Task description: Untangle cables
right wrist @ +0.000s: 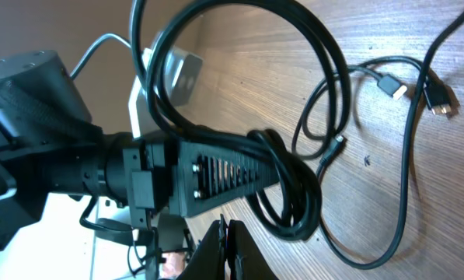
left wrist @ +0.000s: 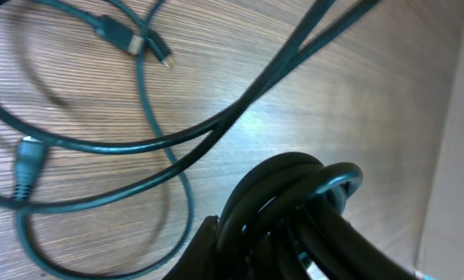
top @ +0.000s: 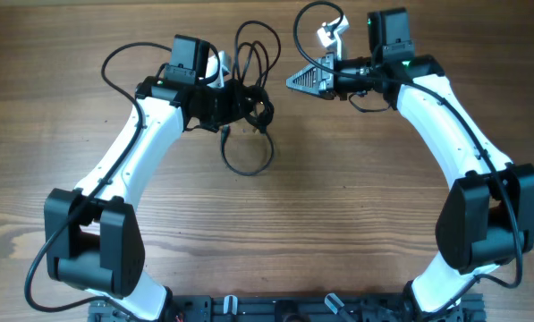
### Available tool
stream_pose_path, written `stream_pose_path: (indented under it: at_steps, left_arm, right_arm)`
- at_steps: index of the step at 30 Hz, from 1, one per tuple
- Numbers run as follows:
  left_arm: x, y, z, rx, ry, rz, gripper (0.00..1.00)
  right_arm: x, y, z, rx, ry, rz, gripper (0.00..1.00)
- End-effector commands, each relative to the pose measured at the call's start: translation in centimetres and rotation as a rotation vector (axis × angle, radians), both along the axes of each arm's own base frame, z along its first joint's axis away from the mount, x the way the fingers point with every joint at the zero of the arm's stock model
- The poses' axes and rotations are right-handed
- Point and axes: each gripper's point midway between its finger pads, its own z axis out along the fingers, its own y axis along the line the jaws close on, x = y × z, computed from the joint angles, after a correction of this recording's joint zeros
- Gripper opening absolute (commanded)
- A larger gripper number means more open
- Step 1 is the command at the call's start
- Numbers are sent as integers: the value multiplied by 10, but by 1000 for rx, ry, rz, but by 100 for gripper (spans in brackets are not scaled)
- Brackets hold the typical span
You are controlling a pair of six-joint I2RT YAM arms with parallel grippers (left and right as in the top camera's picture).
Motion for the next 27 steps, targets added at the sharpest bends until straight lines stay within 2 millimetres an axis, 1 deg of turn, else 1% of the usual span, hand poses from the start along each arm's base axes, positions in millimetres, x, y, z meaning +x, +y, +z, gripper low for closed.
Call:
stream_pose_path:
  at_steps: [1,3,4,5,6,8,10,14,16,18,21,22,23,25,26,27]
  left_arm:
    - [-11,-18,9,-92,-11,-113,4]
    - [-13,-23,12,-122,-4,-129,4]
    - [-15,-25,14,-140,0,-139,4]
    - [-17,-27,16,-158,5,-148,4]
    - [-18,-29,17,-170,8,-155,4]
    - [-22,-33,21,-201,16,-172,4]
    - [-24,-36,24,-228,22,-186,4]
    - [-27,-38,26,-245,32,-196,4]
    - [-29,-40,28,-264,36,-205,4]
    - [-29,-41,29,-269,37,-207,4]
    - [-30,-42,33,-300,37,-217,4]
    - [-28,-39,33,-302,37,-207,4]
    - [-25,-35,33,-302,35,-196,4]
    - [-22,-29,33,-298,32,-182,4]
    - [-19,-24,28,-267,29,-160,4]
    - [-15,-16,20,-208,31,-126,4]
  right_arm:
    - [-2,8,16,4,-63,23,5]
    - [-2,14,6,-59,-107,23,13]
    - [0,14,-8,-155,-133,-1,19]
    - [1,14,-22,-247,-145,-27,20]
    - [1,16,-27,-290,-174,-21,20]
    - [-2,25,-30,-329,-231,9,21]
    - [-3,29,-36,-384,-277,22,20]
    - [-1,25,-44,-453,-309,16,21]
    - [0,23,-48,-483,-321,18,24]
    - [-1,25,-49,-499,-332,21,26]
    - [-3,28,-52,-523,-337,25,25]
    - [-3,28,-52,-525,-335,22,17]
    - [-3,27,-53,-525,-326,12,6]
    - [-2,27,-53,-523,-317,6,5]
    - [-2,27,-49,-511,-295,-17,5]
    - [-4,29,-40,-489,-306,-14,5]
